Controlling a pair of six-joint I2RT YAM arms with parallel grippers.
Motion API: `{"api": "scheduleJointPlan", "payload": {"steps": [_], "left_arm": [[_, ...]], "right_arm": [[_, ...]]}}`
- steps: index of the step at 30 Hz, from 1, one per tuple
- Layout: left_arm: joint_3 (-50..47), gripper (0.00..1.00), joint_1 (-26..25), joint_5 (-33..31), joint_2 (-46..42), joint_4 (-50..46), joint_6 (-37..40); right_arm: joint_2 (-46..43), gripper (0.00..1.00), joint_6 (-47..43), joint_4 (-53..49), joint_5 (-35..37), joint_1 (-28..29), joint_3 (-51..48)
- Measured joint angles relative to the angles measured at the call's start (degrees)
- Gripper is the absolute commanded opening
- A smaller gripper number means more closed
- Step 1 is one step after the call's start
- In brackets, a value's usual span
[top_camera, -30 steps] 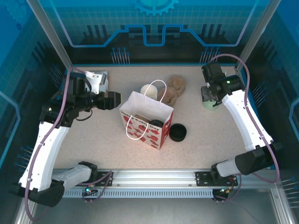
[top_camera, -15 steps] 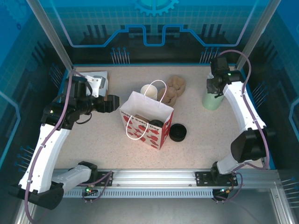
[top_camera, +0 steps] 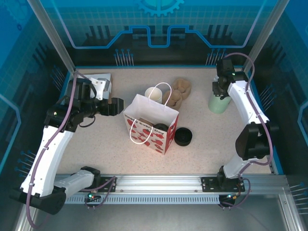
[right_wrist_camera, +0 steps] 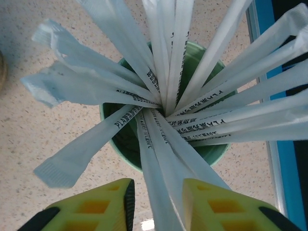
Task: Pack the takeout coffee
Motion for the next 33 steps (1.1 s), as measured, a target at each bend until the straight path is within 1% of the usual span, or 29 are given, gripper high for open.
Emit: {"api": "scheduleJointPlan", "payload": {"steps": [2,6,10,14,19,24,28,30,33], "left_arm": [[0.0,0.89,0.0,0.0,0.1,0.0,0.0],[0.0,0.89,0.0,0.0,0.2,0.0,0.0],[0.0,0.89,0.0,0.0,0.2,0.0,0.0],[0.0,0.89,0.0,-0.2,0.2,0.0,0.1],[0.0,0.89,0.0,-0.3,0.2,0.1,0.2],[0.0,0.90,0.0,-0.3,0.2,0.3,0.2],[0.0,0.90,0.0,-0.2,0.2,0.3,0.2],[0.0,0.90,0.0,-0.3,0.2,0.4,0.2],[0.0,0.90,0.0,-0.4,0.2,0.4,0.2]], "right_arm": [[0.3,0.10,-0.3,0.1,0.0,-0.1,0.0],[0.2,0.06,-1.2,-0.2,0.0,-0.1,0.8],[-2.5,0.05,-1.8,-1.8,0.0,-0.1,1.4],[-8.5,0.06,-2.8,-4.9,0.0,0.4,3.5],[-17.6,0.07,-3.9,-9.4,-0.5,0.7,8.3],[-23.1,0.07,-4.6,-14.4,-1.1,0.7,13.6],[-24.5,0.07,-5.3,-18.1,-4.0,0.7,16.6],[-23.6,0.07,-5.3,-20.1,-6.5,0.7,18.5],[-22.8,0.07,-5.3,-22.4,-12.0,0.7,21.2]]}}
